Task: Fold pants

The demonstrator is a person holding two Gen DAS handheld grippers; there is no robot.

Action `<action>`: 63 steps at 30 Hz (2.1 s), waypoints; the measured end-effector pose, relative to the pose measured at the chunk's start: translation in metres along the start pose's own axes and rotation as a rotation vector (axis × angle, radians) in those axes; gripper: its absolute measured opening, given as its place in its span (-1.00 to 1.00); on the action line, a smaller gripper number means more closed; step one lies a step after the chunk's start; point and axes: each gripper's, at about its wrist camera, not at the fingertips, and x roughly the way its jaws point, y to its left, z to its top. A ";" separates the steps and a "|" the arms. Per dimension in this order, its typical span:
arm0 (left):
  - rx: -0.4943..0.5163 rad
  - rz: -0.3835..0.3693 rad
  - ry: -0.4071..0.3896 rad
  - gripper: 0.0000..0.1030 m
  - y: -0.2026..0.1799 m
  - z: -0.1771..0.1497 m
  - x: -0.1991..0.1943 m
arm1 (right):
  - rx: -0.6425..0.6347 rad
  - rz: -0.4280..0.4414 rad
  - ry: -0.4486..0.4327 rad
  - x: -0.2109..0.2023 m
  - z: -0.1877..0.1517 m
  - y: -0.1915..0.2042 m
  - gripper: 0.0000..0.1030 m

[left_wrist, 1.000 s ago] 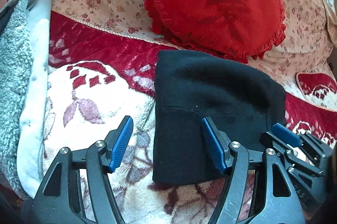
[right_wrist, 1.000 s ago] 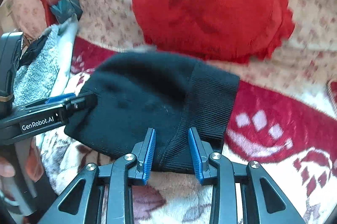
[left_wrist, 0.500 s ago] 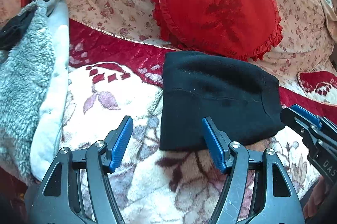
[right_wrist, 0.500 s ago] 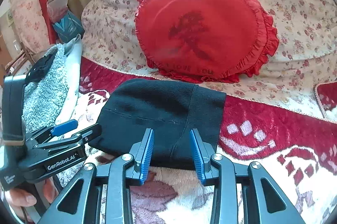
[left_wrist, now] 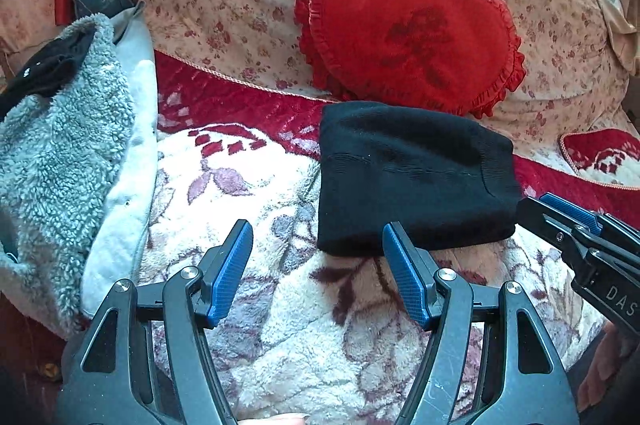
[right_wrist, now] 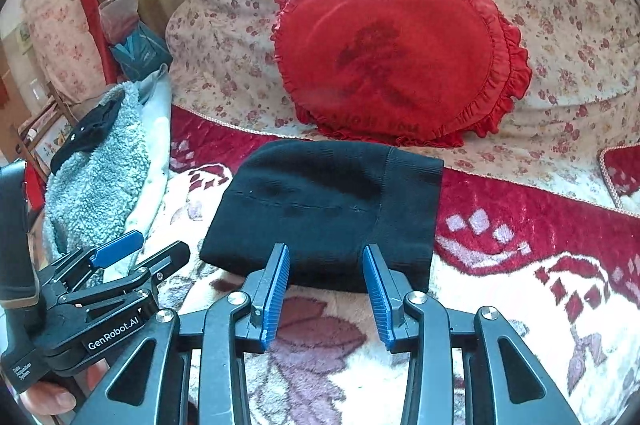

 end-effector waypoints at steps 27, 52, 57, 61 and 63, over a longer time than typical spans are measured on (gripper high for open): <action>0.027 0.003 -0.013 0.31 -0.005 -0.010 -0.013 | 0.010 0.009 0.006 -0.009 -0.007 0.005 -0.26; 0.029 -0.002 0.008 0.31 0.000 -0.015 -0.008 | 0.007 0.020 0.034 0.002 -0.012 0.013 -0.24; 0.019 -0.009 0.007 0.31 0.002 -0.016 -0.007 | 0.003 0.023 0.041 0.004 -0.013 0.016 -0.24; 0.001 -0.038 -0.020 0.31 0.006 -0.016 -0.009 | 0.005 0.025 0.046 0.006 -0.015 0.017 -0.24; -0.006 -0.037 -0.027 0.31 0.008 -0.016 -0.009 | 0.008 0.024 0.050 0.008 -0.016 0.015 -0.24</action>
